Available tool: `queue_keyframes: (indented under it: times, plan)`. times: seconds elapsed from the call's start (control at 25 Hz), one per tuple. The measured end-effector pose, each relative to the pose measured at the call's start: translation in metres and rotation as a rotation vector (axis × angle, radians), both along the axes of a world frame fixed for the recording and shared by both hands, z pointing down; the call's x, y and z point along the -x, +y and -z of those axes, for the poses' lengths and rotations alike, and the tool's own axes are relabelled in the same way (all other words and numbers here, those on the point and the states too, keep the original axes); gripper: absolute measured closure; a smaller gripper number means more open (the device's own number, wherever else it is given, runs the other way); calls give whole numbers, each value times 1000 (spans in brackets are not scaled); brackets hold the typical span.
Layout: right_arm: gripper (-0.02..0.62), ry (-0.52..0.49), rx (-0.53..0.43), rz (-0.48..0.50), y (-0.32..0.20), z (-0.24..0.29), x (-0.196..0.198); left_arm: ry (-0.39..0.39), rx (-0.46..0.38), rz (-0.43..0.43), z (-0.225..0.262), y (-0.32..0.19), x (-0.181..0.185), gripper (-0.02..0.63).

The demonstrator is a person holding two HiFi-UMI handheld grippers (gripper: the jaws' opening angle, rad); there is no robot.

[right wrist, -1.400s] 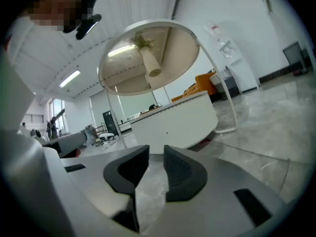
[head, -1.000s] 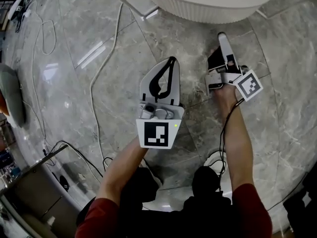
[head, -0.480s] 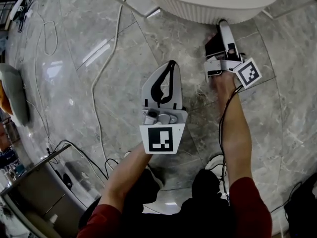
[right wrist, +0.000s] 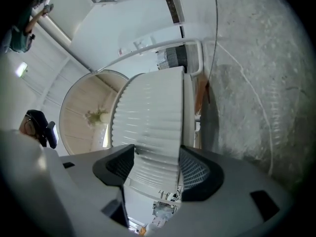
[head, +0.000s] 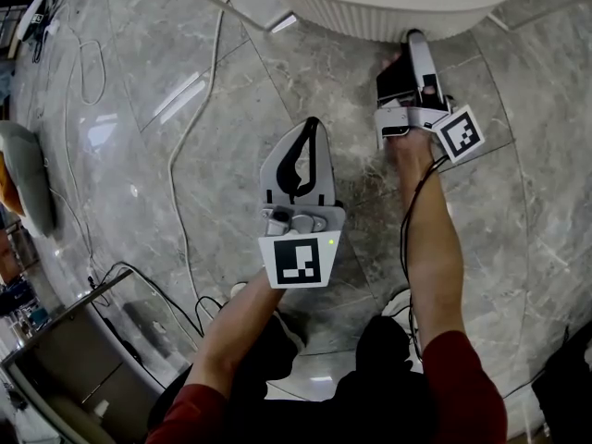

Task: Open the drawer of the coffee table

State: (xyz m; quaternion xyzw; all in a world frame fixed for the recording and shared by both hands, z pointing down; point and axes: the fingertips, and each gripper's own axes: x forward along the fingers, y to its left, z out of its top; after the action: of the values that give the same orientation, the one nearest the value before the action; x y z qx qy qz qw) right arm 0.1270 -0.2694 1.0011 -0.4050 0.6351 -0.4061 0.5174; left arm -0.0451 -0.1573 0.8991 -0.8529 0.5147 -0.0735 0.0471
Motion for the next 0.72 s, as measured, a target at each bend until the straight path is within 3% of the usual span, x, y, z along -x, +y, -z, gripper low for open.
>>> queue_keyframes:
  times: [0.32,0.72]
  plan:
    - [330,0,-6,22,1,-5,1,9,1,18,2,2,5,592]
    - [337,-7,-15,40,37,1,8,34,3,46,1,-1,12,592]
